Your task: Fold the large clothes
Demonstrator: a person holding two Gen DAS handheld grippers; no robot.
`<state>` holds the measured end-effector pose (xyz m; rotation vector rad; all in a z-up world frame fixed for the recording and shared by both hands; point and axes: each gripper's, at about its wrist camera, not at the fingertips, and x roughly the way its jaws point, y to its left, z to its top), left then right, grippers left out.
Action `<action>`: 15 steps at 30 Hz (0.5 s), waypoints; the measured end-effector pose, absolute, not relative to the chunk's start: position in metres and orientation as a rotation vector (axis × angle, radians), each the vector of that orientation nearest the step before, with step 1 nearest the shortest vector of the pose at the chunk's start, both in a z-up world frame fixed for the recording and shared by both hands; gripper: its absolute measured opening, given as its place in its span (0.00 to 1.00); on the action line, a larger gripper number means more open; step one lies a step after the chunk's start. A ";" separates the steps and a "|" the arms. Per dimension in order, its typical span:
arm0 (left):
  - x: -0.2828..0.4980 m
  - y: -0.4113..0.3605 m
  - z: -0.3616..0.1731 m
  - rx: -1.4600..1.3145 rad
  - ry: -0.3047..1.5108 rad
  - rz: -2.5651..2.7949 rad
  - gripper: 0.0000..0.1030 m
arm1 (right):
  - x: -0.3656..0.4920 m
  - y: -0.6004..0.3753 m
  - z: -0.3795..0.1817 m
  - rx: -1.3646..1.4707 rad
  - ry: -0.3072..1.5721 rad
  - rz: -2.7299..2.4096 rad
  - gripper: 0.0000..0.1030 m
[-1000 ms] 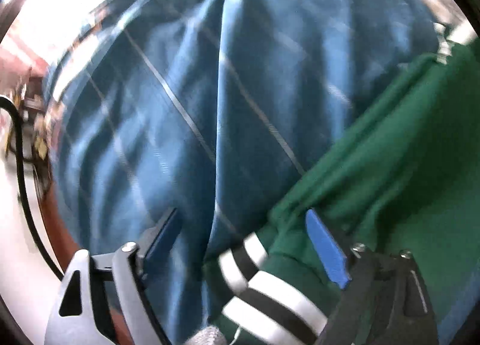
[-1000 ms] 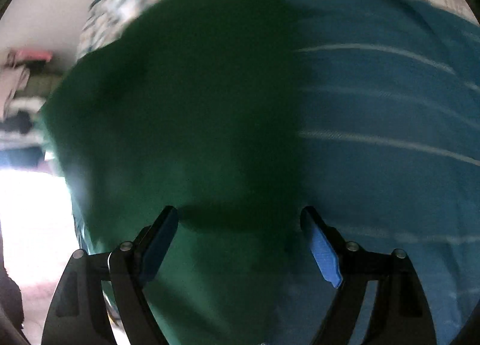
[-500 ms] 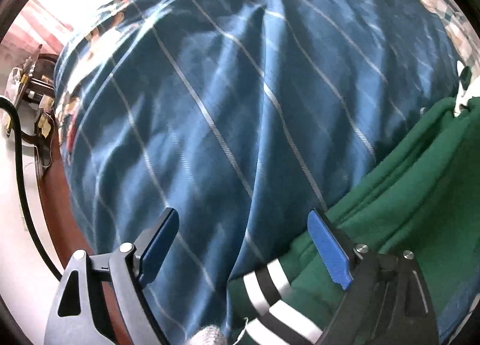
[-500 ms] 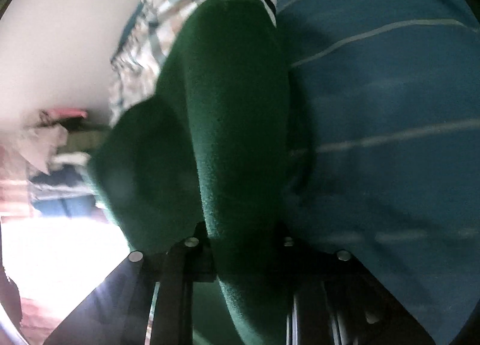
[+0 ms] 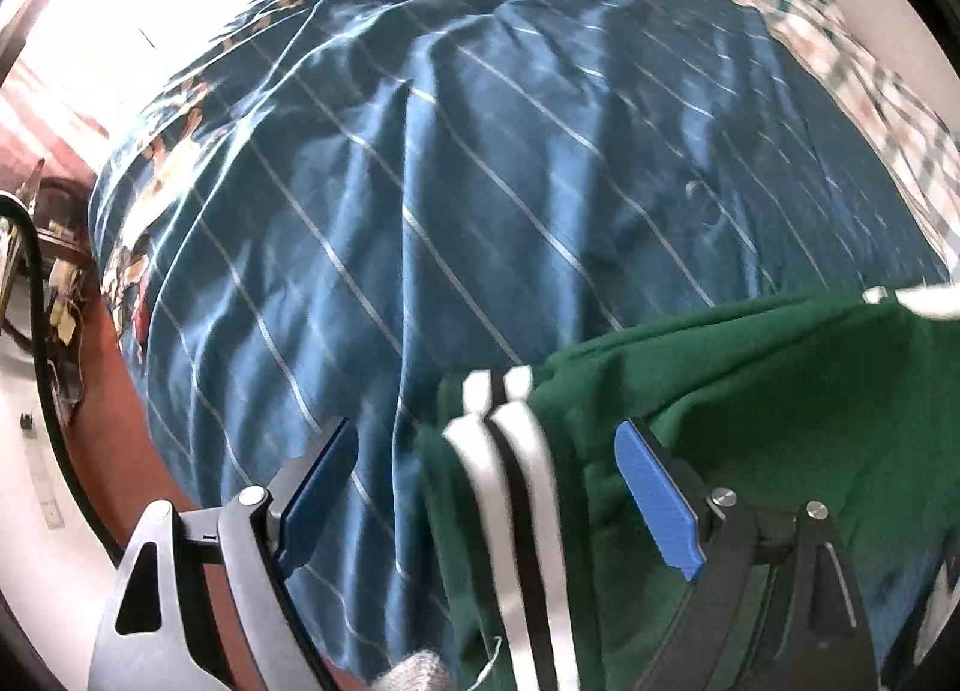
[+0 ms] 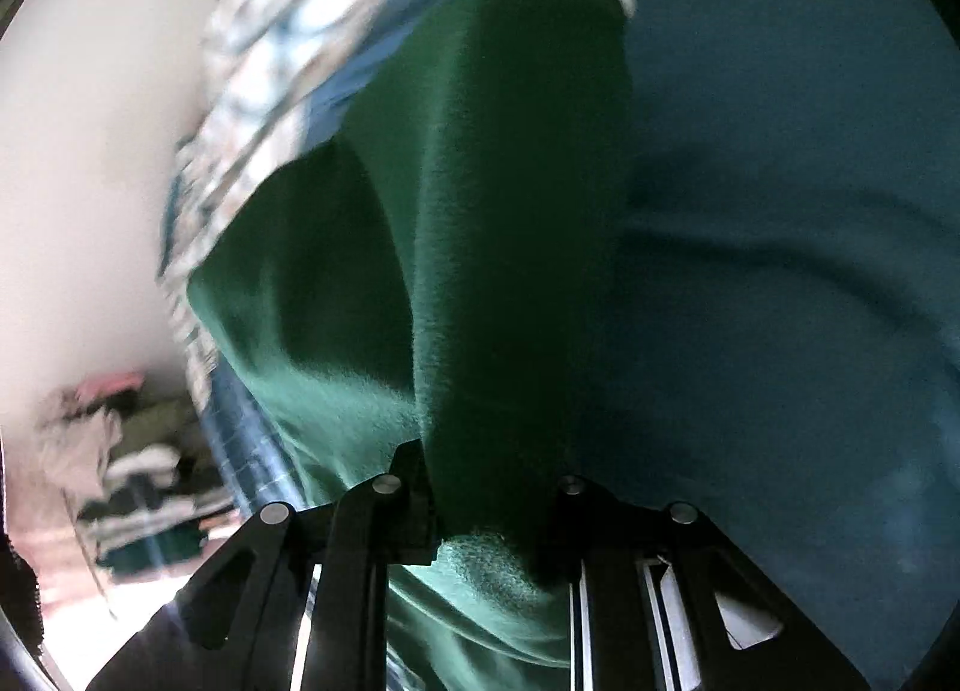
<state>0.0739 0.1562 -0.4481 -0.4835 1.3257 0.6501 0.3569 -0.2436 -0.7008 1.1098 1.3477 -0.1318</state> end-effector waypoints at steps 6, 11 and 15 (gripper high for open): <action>0.056 0.156 -0.448 -0.504 1.350 0.664 0.86 | 0.220 -0.322 -0.704 1.169 1.420 -0.439 0.17; 0.055 0.153 -0.454 -0.533 1.360 0.637 0.85 | 0.181 -0.351 -0.744 1.135 1.584 -0.471 0.50; 0.076 0.134 -0.463 -0.538 1.359 0.518 0.85 | 0.190 -0.351 -0.730 0.984 1.660 -0.356 0.58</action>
